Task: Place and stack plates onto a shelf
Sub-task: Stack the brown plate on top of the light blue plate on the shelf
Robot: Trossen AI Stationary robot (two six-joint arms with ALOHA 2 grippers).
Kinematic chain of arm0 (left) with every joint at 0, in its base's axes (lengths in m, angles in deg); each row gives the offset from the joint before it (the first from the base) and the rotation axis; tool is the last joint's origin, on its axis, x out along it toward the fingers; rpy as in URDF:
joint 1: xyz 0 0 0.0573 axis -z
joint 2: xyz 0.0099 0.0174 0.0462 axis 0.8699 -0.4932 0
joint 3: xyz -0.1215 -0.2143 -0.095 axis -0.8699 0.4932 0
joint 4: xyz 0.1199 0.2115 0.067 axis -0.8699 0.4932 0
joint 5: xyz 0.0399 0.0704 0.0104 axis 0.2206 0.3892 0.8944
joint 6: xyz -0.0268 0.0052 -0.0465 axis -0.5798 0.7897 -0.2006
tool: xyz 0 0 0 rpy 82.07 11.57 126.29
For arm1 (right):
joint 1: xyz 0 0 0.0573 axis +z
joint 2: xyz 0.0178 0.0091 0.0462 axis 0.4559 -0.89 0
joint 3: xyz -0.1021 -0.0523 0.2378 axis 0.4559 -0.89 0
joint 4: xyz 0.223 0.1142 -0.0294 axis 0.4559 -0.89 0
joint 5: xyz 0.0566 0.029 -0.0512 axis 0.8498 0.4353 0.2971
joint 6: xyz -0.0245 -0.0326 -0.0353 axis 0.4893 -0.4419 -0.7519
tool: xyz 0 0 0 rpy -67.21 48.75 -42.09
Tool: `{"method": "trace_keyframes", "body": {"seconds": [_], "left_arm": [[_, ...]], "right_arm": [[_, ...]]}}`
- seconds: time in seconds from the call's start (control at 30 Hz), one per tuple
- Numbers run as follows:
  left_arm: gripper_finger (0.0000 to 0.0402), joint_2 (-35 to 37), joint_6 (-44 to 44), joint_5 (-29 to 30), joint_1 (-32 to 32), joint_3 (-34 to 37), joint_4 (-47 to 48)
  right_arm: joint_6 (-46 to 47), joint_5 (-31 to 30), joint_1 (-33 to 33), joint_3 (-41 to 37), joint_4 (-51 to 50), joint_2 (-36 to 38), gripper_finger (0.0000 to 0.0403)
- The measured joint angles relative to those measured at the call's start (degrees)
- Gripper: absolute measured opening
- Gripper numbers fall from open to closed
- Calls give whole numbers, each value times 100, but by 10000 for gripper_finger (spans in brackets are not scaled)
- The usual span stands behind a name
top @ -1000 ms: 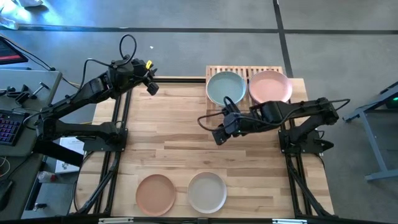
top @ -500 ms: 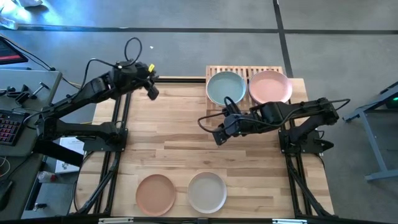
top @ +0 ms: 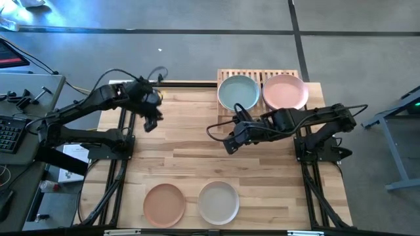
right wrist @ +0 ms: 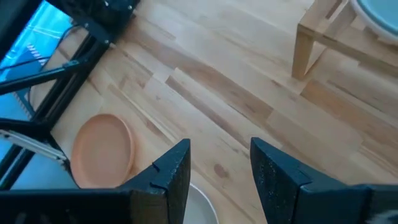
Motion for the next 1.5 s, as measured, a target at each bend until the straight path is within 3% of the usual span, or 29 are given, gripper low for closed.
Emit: {"method": "trace_keyframes", "body": {"seconds": [0.47,0.7,0.97,1.5], "left_arm": [[90,0,530,-139,1136,1219,124],[90,-2,60,-120,1551,1729,-373],[90,0,-413,-104,2023,1836,-507],[90,-54,-1800,-37,3323,1836,-906]], "right_arm": [[-288,34,-74,0,-97,-249,142],[-287,-120,-271,0,-97,-249,142],[-386,-111,-608,0,-219,-249,142],[-1409,515,-1023,2,-506,-249,142]]}}
